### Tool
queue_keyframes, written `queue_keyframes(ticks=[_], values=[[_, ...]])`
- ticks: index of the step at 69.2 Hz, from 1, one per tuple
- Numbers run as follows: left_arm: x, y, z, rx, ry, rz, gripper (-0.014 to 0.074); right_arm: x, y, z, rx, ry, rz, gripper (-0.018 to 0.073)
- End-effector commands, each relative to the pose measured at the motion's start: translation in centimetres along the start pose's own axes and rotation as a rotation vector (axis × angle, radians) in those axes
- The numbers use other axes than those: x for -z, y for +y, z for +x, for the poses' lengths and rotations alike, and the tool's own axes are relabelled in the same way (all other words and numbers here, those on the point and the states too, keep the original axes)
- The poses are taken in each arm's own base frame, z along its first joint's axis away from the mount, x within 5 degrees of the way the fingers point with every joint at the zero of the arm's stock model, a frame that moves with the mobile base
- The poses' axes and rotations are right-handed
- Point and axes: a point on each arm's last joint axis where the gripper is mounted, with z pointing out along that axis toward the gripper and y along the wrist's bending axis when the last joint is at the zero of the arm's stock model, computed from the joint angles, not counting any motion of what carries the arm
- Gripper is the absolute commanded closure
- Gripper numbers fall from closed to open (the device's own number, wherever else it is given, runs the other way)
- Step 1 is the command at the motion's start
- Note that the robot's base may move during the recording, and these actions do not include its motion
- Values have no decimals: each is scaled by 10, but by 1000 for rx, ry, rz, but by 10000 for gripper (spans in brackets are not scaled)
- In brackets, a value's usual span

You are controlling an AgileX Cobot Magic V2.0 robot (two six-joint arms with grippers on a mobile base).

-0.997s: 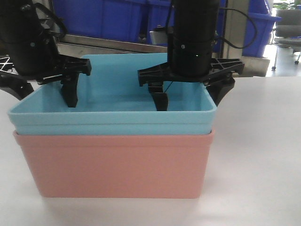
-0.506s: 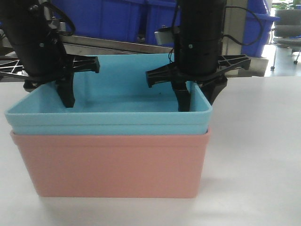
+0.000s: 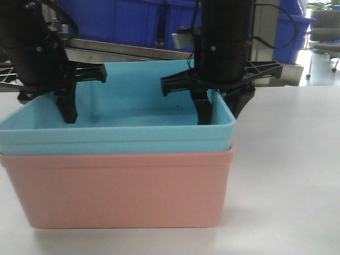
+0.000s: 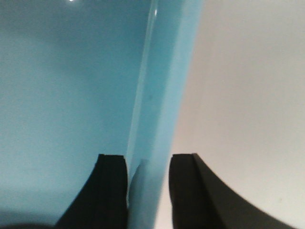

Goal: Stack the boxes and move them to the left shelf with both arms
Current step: 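Close both grippers on the rims and lift the stacked bins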

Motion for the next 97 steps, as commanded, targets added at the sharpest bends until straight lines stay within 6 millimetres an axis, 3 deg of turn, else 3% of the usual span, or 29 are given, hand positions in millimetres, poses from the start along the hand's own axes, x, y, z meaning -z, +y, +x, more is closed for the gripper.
queue_keyframes(ticks=[1,18,26,47,58,69,84,97], values=[[62,-1,-14,12,-164,65,606,60,-9,-14,-15,-165,-30,508],[141,7,-3,24,-288,126,606,139,-30,-9,-70,-345,-46,508],[163,5,10,13,-284,142,606,167,-33,-1,-61,-403,-68,508],[211,-20,45,20,-311,267,606,209,-12,41,6,-489,-76,506],[215,-38,57,-8,-305,302,605,219,8,55,42,-521,-111,506],[205,-53,61,-35,-315,275,605,214,23,58,71,-529,-134,506],[180,-71,61,-77,-266,250,605,199,32,56,79,-501,-119,506],[172,-81,57,-63,-283,288,605,195,36,55,84,-499,-128,506]])
